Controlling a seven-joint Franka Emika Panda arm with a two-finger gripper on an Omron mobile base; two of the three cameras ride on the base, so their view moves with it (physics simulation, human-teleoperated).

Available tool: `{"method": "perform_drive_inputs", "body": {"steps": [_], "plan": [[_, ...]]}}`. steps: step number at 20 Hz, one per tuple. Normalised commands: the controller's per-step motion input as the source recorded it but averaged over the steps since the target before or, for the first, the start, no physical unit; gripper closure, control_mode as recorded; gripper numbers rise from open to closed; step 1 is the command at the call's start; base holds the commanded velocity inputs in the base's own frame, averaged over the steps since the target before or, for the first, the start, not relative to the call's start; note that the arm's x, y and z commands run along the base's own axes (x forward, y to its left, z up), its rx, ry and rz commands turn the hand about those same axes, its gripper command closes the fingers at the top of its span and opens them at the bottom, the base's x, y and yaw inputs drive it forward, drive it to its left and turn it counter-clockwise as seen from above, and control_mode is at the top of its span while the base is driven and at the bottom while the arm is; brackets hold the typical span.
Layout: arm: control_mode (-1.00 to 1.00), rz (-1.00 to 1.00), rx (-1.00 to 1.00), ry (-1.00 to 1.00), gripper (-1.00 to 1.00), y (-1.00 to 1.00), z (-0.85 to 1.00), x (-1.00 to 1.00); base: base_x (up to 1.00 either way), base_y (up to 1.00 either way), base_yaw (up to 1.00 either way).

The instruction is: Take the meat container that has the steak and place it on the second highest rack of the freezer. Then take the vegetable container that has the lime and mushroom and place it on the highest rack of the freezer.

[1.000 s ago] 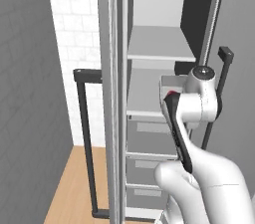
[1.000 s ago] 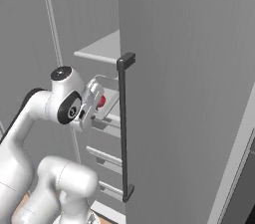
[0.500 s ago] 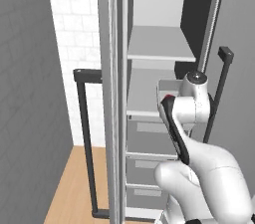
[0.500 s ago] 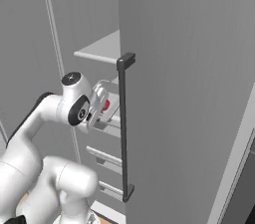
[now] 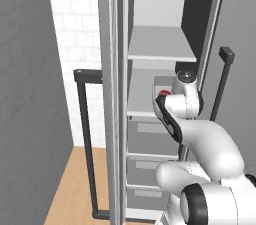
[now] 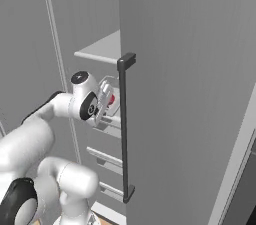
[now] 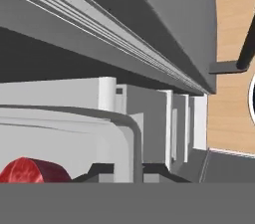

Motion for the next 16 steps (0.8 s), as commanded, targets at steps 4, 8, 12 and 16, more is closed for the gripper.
{"method": "perform_drive_inputs", "body": {"steps": [4,8,12,16], "plan": [[-1.00,0.00,0.00,0.00,1.00,-0.09,-0.27,0.49,0.00,0.00,0.00],[-1.00,0.00,0.00,0.00,1.00,-0.13,-0.50,0.27,0.00,0.00,0.00],[-1.00,0.00,0.00,-0.02,1.00,-0.15,-0.08,0.26,0.00,0.00,0.00],[-1.00,0.00,0.00,0.00,1.00,-0.14,-0.01,0.46,0.00,0.00,0.00]]}}
